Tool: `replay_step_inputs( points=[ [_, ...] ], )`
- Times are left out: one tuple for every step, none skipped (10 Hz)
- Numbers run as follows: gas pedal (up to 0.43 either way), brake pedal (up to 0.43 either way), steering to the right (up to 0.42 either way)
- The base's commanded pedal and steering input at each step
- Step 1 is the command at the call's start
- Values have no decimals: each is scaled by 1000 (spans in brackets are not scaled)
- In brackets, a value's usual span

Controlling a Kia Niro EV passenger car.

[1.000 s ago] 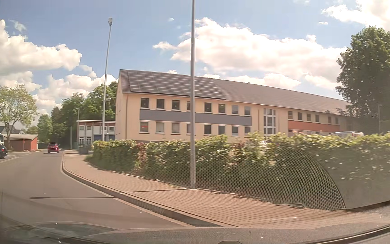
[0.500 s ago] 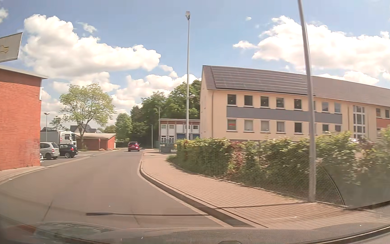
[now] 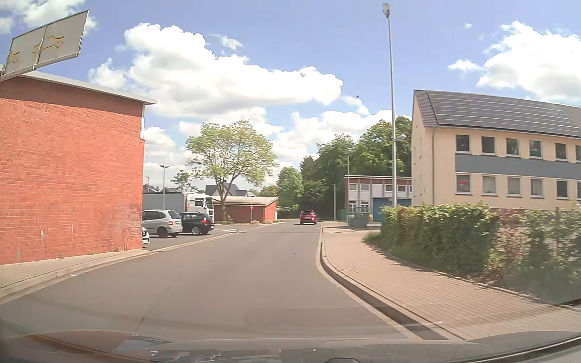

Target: Follow the waypoints while adhering to traffic rules and regulations

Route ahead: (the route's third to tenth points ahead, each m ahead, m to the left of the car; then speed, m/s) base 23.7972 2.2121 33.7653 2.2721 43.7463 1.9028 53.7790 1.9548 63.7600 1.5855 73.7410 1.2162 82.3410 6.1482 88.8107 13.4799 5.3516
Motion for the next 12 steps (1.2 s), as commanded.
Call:
replay_step_inputs(
  points=[
    [331, 0, -252],
    [331, 0, -205],
    [331, 0, -156],
    [331, 0, -116],
    [331, 0, -69],
    [331, 0, -34],
    [331, 0, -4],
    [331, 0, 10],
    [319, 0, 20],
    [299, 0, 25],
    [299, 0, 33],
    [299, 0, 36]
  ],
)
